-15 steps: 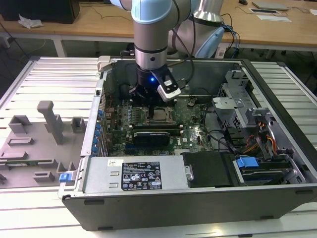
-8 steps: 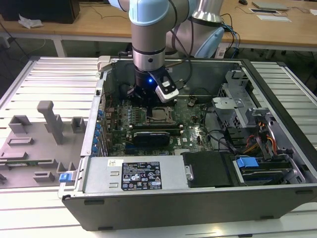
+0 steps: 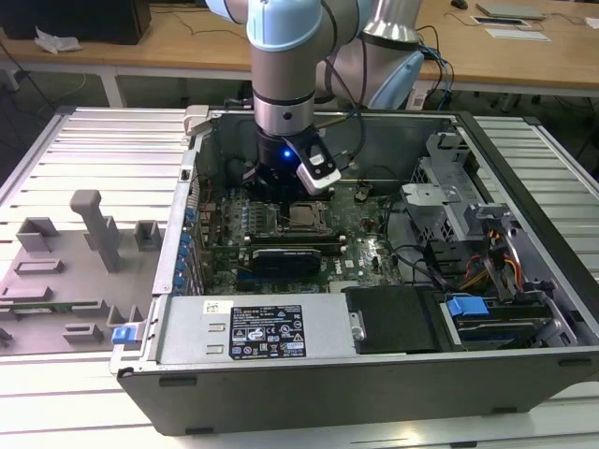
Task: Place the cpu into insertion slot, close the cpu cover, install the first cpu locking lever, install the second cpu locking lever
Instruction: 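Close the cpu cover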
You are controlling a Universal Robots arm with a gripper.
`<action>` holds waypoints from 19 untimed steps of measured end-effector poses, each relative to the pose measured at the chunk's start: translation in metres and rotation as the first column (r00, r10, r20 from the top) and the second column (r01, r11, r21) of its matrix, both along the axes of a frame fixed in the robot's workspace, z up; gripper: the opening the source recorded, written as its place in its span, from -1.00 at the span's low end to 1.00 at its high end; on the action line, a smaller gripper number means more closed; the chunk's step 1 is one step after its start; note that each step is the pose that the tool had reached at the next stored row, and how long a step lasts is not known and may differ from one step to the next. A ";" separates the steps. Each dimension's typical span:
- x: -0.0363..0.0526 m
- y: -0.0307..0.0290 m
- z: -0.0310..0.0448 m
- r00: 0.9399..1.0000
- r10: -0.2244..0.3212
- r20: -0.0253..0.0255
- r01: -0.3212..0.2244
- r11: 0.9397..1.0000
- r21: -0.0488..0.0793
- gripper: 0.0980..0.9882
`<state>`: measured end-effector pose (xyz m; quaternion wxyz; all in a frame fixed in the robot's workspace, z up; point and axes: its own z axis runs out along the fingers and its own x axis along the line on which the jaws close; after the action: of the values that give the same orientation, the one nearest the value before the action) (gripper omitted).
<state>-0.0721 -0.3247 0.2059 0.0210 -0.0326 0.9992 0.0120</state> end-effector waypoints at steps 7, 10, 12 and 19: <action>0.0006 0.0000 0.0047 1.000 0.003 0.000 -0.003 1.000 0.002 -0.98; 0.0006 0.0001 0.0119 1.000 0.003 0.000 -0.003 1.000 0.002 -0.98; 0.0010 0.0001 0.0135 1.000 0.003 0.000 -0.003 1.000 0.003 -0.98; 0.0244 -0.0007 0.0136 1.000 0.003 -0.009 -0.003 1.000 0.002 -0.98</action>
<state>-0.0477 -0.3254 0.2195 0.0163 -0.0341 0.9992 0.0134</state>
